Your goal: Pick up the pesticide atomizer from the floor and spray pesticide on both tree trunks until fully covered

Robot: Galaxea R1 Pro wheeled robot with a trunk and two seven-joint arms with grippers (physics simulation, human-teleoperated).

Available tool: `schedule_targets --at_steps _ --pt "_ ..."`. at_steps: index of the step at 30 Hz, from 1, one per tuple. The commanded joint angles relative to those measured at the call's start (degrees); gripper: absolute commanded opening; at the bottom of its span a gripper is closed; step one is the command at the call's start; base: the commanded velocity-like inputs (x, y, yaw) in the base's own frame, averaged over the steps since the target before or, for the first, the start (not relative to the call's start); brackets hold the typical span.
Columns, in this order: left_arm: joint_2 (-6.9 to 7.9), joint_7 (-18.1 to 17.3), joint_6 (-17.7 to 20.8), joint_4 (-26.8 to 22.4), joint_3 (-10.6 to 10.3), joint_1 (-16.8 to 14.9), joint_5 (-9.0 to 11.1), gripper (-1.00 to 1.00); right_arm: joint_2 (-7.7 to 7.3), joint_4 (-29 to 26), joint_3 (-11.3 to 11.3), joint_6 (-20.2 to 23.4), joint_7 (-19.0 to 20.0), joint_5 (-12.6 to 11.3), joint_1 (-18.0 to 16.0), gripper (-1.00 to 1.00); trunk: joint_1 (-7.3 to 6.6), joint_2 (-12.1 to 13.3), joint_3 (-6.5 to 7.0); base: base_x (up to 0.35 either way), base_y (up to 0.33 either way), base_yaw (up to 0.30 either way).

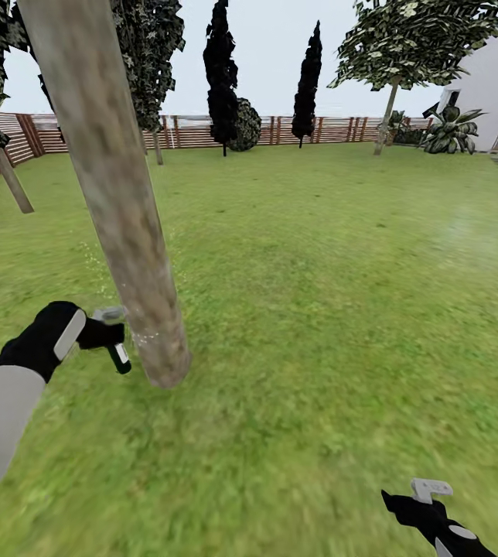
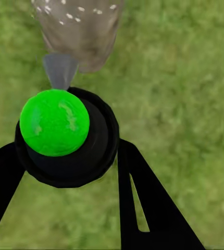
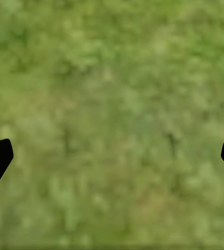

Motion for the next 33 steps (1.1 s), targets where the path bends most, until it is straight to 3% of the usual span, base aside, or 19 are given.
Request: schedule_targets --at_steps 1,10,12,16,17,20,22,23,26,29,33 --pt "0.71 0.0 0.4 -0.2 -0.1 -0.3 0.2 -1.0 0.0 0.0 0.0 0.0 0.0 0.0 0.0 1.0 0.0 0.0 -0.01 -0.02 0.0 0.0" --pt "0.38 -0.3 0.1 0.6 -0.2 0.0 0.1 -1.0 0.0 0.0 0.0 0.0 0.0 0.0 0.0 1.0 0.0 0.0 -0.01 -0.12 0.0 0.0" --pt "0.54 -0.5 0.6 0.2 -0.1 -2.8 0.1 -1.0 0.0 0.0 0.0 0.0 0.0 0.0 0.0 1.0 0.0 0.0 -0.01 0.0 0.0 0.0" --pt "0.7 -0.4 1.2 2.8 -0.2 -13.1 0.1 -1.0 0.0 0.0 0.0 0.0 0.0 0.0 0.0 1.0 0.0 0.0 -0.01 0.0 0.0 0.0" --pt "0.67 -0.4 1.2 3.8 -0.3 -13.9 0.1 -1.0 0.0 0.0 0.0 0.0 0.0 0.0 0.0 1.0 0.0 0.0 -0.01 0.0 0.0 0.0" --pt "0.68 -0.4 1.0 5.8 -1.1 -13.3 0.1 -1.0 0.02 0.0 0.0 0.0 0.0 0.0 0.0 1.0 0.0 0.0 -0.01 0.0 0.0 0.0" --pt "0.64 -0.6 0.4 9.1 -5.0 -8.7 0.1 -1.0 0.08 0.0 0.0 0.0 0.0 0.0 0.0 1.0 0.0 0.0 -0.01 0.0 0.0 0.0" --pt "0.57 -0.6 0.2 9.4 -5.6 -6.9 0.2 -1.0 0.08 0.0 0.0 0.0 0.0 0.0 0.0 1.0 0.0 0.0 -0.01 0.0 0.0 0.0" --pt "0.52 -0.8 0.1 9.5 -6.4 -3.5 0.3 -1.0 0.15 0.1 0.1 0.0 0.0 0.0 0.0 1.0 0.0 0.0 -0.01 0.0 0.0 0.0" --pt "0.58 -1.8 0.6 8.8 -6.2 -4.0 0.6 -1.0 0.17 0.1 0.1 0.0 0.0 0.0 0.0 1.0 0.0 0.0 -0.01 0.0 0.0 0.0" --pt "0.4 -2.0 1.2 8.7 -6.2 -13.2 0.8 -1.0 0.18 0.1 0.1 0.0 0.0 0.0 0.0 1.0 0.0 0.0 -0.01 0.0 0.0 0.0"
